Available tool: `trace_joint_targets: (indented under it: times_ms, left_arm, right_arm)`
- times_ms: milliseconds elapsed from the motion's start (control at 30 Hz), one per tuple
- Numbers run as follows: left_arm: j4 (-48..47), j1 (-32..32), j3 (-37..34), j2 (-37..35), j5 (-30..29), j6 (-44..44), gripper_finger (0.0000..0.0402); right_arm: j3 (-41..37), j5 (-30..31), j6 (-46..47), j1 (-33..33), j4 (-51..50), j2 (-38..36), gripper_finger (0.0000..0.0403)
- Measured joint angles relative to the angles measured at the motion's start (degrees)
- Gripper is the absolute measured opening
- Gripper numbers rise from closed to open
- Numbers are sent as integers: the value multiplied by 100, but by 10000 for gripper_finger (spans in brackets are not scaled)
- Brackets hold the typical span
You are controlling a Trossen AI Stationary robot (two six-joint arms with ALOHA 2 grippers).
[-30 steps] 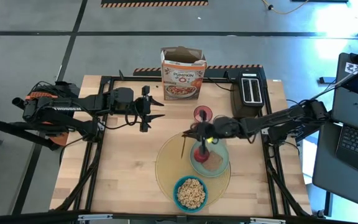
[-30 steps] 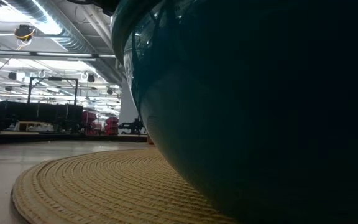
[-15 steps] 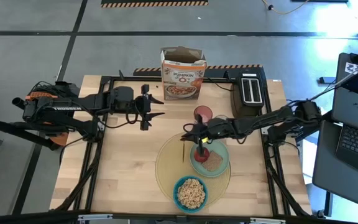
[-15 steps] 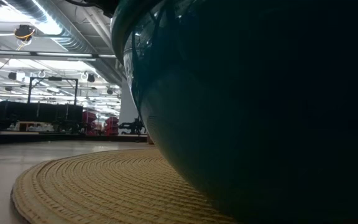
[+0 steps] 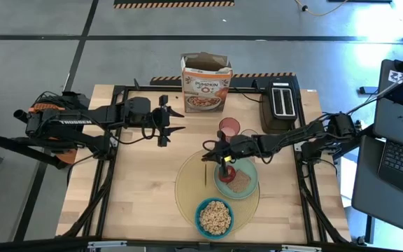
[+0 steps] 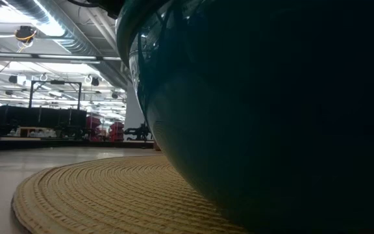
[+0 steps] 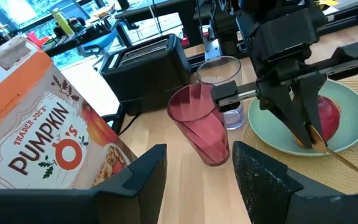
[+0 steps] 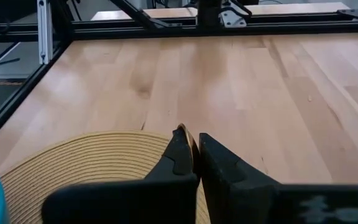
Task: Arrange a breakfast setting
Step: Put the spoon on the brown table mat to the left side of the blue bowl
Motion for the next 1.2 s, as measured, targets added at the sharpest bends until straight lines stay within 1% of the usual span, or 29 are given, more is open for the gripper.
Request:
trace_joint_targets:
  times_ms: [233,300,367,467,500,600,700,800,900,967,1033,1200]
  left_arm:
    - [2,-2,0,10,0,-19,174]
    - [-10,0,0,55,94,-187,174]
    - [-31,0,-2,130,445,-348,174]
    - [98,-20,0,303,1142,-488,174]
    - [108,-44,0,370,1261,-589,174]
    - [-82,-192,-28,587,1242,-931,174]
    - [6,-470,-340,795,1025,-1208,174]
    - [591,-716,-824,980,746,-1549,174]
    - [1632,-849,-1320,1092,596,-1935,174]
    - [2425,-893,-1638,1147,613,-2236,174]
    - [3170,-912,-1881,1259,761,-2513,174]
    - [3868,-930,-2183,1692,986,-3082,174]
  right_arm:
    - [0,126,-111,81,35,0,0]
    - [0,127,-142,120,34,0,0]
    - [0,219,-214,150,74,0,0]
    - [0,300,-343,146,120,-30,0]
    - [1,301,-409,148,176,-42,0]
    - [4,336,-598,149,183,-96,0]
    - [4,464,-776,223,175,-115,0]
    - [4,627,-951,300,189,-151,0]
    - [4,728,-1135,353,177,-164,0]
    - [4,872,-1238,386,232,-173,0]
    - [4,954,-1351,442,324,-175,0]
    - [4,963,-1414,457,454,-177,0]
